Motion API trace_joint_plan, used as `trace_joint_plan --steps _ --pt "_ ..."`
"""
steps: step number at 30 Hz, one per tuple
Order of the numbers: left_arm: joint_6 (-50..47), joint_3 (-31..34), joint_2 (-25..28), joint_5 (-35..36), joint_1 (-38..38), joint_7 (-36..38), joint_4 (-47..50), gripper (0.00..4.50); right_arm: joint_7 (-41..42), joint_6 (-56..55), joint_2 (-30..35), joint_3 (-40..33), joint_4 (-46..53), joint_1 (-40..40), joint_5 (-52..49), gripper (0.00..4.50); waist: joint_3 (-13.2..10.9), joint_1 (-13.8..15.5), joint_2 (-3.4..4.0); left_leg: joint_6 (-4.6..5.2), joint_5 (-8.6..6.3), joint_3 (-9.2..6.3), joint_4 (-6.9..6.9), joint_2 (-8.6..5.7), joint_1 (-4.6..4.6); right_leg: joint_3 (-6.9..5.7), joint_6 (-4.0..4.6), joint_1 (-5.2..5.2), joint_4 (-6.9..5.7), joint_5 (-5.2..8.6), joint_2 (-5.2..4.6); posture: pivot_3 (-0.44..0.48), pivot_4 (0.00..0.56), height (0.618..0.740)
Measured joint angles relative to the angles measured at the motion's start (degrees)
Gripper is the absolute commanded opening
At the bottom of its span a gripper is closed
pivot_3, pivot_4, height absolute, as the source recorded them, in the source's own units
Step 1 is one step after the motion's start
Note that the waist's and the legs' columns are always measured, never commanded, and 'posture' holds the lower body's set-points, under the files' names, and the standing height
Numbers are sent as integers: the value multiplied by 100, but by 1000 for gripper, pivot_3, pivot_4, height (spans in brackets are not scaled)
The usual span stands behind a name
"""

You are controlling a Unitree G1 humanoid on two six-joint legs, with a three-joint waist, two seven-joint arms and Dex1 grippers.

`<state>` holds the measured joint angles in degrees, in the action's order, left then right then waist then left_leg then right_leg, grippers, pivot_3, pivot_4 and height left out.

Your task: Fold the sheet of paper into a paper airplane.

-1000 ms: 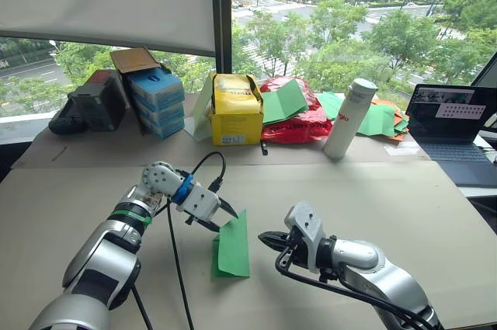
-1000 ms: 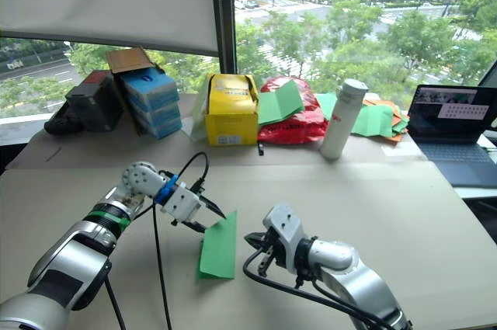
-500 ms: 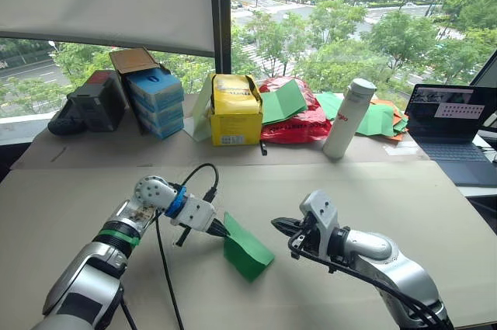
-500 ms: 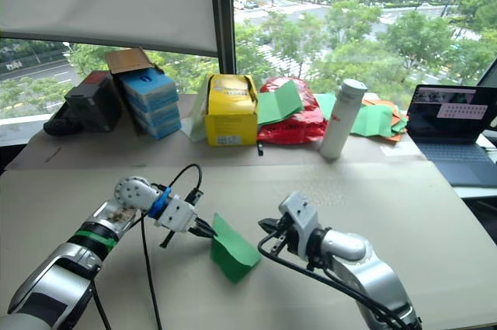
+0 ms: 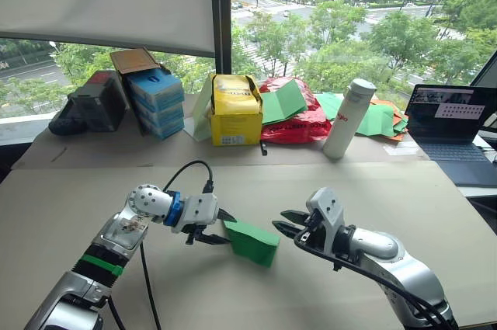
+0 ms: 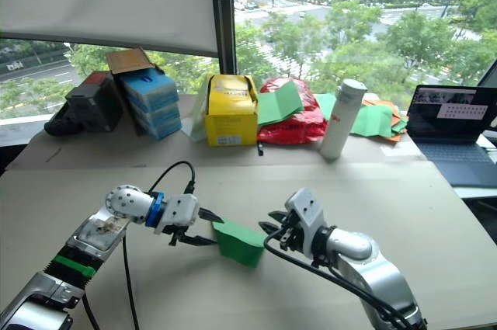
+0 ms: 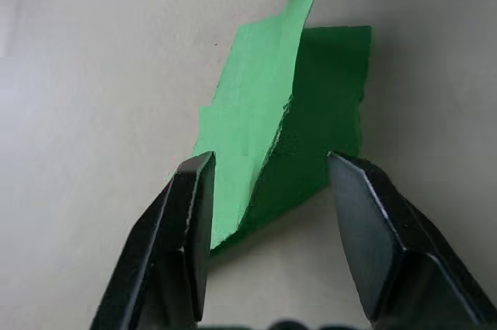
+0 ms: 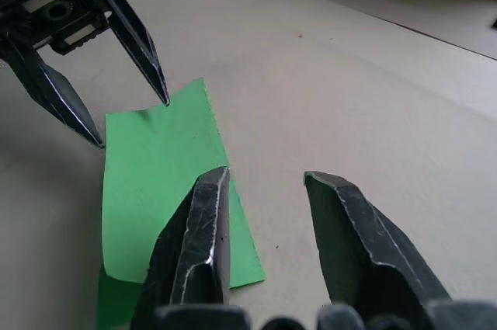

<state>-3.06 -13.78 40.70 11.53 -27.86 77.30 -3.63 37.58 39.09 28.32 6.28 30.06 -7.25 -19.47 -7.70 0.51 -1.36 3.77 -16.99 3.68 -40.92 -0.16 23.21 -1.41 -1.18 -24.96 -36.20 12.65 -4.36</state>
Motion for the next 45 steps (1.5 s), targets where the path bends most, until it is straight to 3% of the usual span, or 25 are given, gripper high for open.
trace_joint_plan --steps 4,5,13,16,26,27,35,42,45 --pt "-1284 780 400 774 581 -298 895 2545 432 -256 352 150 356 312 -37 4324 0 -4 0 2 -1 -1 1 3 -8 4 -2 4 5 1 -1 0 150 740" --pt "-1531 901 442 924 735 -381 1101 2545 498 -315 381 230 401 378 -35 4459 0 -4 1 2 -1 -1 1 3 -12 6 -2 8 5 1 -1 0 150 740" --pt "-2553 1580 297 1572 1984 -1389 2137 2545 2 -1462 249 949 -112 425 1153 4459 -3 47 4 -3 -1 -3 6 1 -67 8 -4 65 11 6 -6 0 150 740" --pt "-2628 1646 248 1687 2104 -1623 2387 2545 -197 -1832 43 998 -322 527 1377 3687 -3 41 4 -31 14 0 11 0 -73 17 -4 67 11 6 -6 0 150 740" --pt "-2600 1838 373 1777 2350 -1780 2334 2545 -6 -2390 -75 1131 -678 584 1532 183 -3 20 5 -27 9 4 20 1 -88 26 4 71 10 10 -6 0 150 740" --pt "-2593 1848 375 1777 2350 -1783 2316 2545 20 -2391 -78 1134 -699 574 1532 37 -3 22 5 -27 9 4 20 1 -89 26 3 71 10 10 -7 0 150 740" --pt "-2577 1846 354 1787 2189 -1813 2188 2545 804 -2771 181 1460 -1058 -17 1610 37 -5 18 7 -24 5 4 20 0 -89 27 4 71 10 10 -6 0 150 740" --pt "-2701 1859 461 2005 1880 -1509 1724 2545 1980 -4610 528 1811 -2040 -1409 1913 37 -5 -8 7 -30 9 8 21 1 -93 26 5 70 9 10 -2 0 150 740" --pt "-2770 1855 532 2015 1869 -1378 1675 2545 2310 -5047 529 1911 -2307 -1616 1937 37 -5 4 7 -32 10 8 21 1 -91 24 4 71 10 10 -4 0 150 740"
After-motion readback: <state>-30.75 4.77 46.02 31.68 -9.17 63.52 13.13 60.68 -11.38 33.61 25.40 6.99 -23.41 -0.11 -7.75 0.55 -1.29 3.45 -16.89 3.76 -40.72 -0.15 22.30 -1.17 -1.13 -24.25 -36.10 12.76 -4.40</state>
